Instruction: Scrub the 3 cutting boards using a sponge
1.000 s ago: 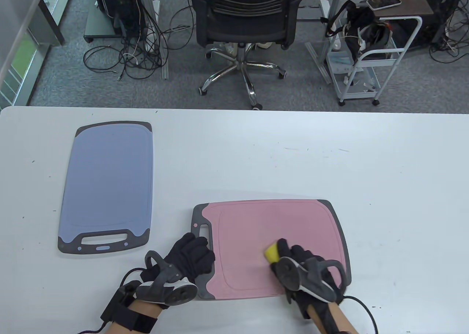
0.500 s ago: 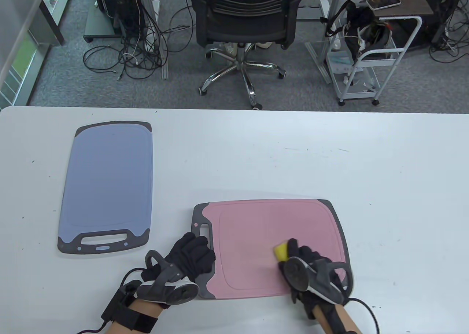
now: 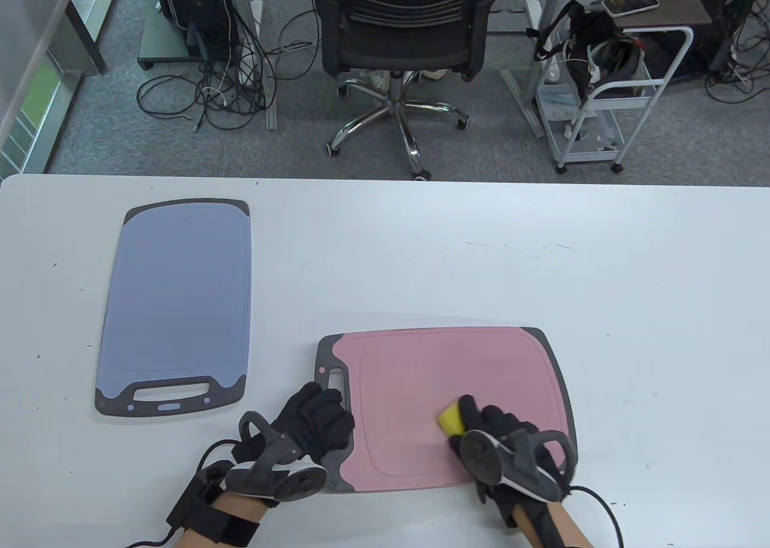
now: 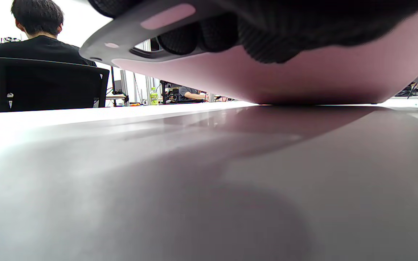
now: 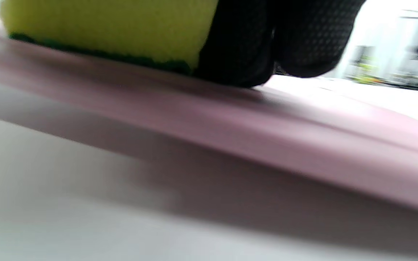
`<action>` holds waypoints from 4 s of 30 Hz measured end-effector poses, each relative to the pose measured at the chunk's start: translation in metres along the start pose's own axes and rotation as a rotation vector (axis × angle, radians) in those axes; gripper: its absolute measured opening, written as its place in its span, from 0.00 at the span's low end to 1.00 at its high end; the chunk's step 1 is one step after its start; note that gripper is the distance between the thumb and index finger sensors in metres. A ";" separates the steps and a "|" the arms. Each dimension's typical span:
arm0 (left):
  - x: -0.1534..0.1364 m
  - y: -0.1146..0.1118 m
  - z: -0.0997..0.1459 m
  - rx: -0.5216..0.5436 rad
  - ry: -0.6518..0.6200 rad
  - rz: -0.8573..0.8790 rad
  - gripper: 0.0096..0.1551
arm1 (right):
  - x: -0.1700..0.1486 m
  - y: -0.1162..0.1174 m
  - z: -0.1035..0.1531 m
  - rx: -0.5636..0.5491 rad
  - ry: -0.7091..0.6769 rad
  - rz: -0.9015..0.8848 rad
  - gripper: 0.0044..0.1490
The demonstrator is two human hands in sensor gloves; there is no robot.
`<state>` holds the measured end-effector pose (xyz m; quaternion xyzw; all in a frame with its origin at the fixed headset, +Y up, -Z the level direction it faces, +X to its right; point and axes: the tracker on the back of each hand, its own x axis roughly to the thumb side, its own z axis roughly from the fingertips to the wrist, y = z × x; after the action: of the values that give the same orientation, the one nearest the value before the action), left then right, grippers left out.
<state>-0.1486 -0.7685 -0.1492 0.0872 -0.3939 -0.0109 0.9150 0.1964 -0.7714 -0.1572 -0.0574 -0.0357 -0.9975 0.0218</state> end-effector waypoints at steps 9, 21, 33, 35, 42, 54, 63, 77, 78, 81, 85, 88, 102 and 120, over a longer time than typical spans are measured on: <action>-0.001 -0.001 0.000 0.003 0.002 0.022 0.27 | -0.042 0.004 -0.002 0.082 0.222 0.074 0.45; -0.001 -0.001 0.001 0.012 0.002 0.022 0.27 | 0.176 -0.032 0.008 -0.089 -0.507 0.150 0.46; 0.000 0.000 0.001 0.012 -0.002 0.014 0.27 | -0.058 0.010 0.013 0.055 0.261 0.051 0.45; -0.001 0.000 0.001 0.011 -0.001 0.016 0.27 | -0.067 0.011 0.016 0.061 0.278 0.036 0.45; -0.002 -0.001 0.001 0.010 0.004 0.024 0.27 | 0.043 -0.009 0.000 -0.025 -0.128 -0.007 0.46; -0.002 -0.001 0.000 0.003 0.007 0.023 0.27 | 0.136 -0.024 0.006 -0.078 -0.392 0.036 0.46; -0.002 -0.001 -0.002 -0.015 0.014 0.017 0.27 | -0.057 0.010 0.019 0.033 0.199 0.035 0.46; -0.004 -0.003 -0.006 -0.050 0.055 0.013 0.26 | 0.136 -0.021 0.013 -0.086 -0.379 0.078 0.48; -0.004 -0.003 -0.006 -0.054 0.057 0.013 0.26 | 0.160 -0.025 0.014 -0.101 -0.439 0.081 0.48; -0.006 -0.003 -0.006 -0.045 0.079 0.012 0.26 | 0.205 -0.034 0.013 -0.123 -0.525 0.063 0.48; -0.014 -0.001 0.000 0.001 0.137 0.005 0.24 | 0.203 -0.036 0.009 -0.158 -0.523 0.057 0.49; -0.019 -0.002 -0.002 -0.018 0.169 0.003 0.24 | 0.174 -0.028 0.008 -0.147 -0.467 0.113 0.49; -0.026 -0.002 -0.004 -0.034 0.193 -0.018 0.25 | -0.089 0.013 0.003 0.038 0.126 0.113 0.47; -0.126 -0.004 -0.108 -0.197 0.249 -0.423 0.29 | -0.151 -0.008 0.003 -0.084 0.210 -0.165 0.46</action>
<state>-0.1578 -0.7454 -0.3133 0.0789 -0.2482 -0.2292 0.9379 0.3460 -0.7572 -0.1724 0.0495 0.0039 -0.9970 -0.0592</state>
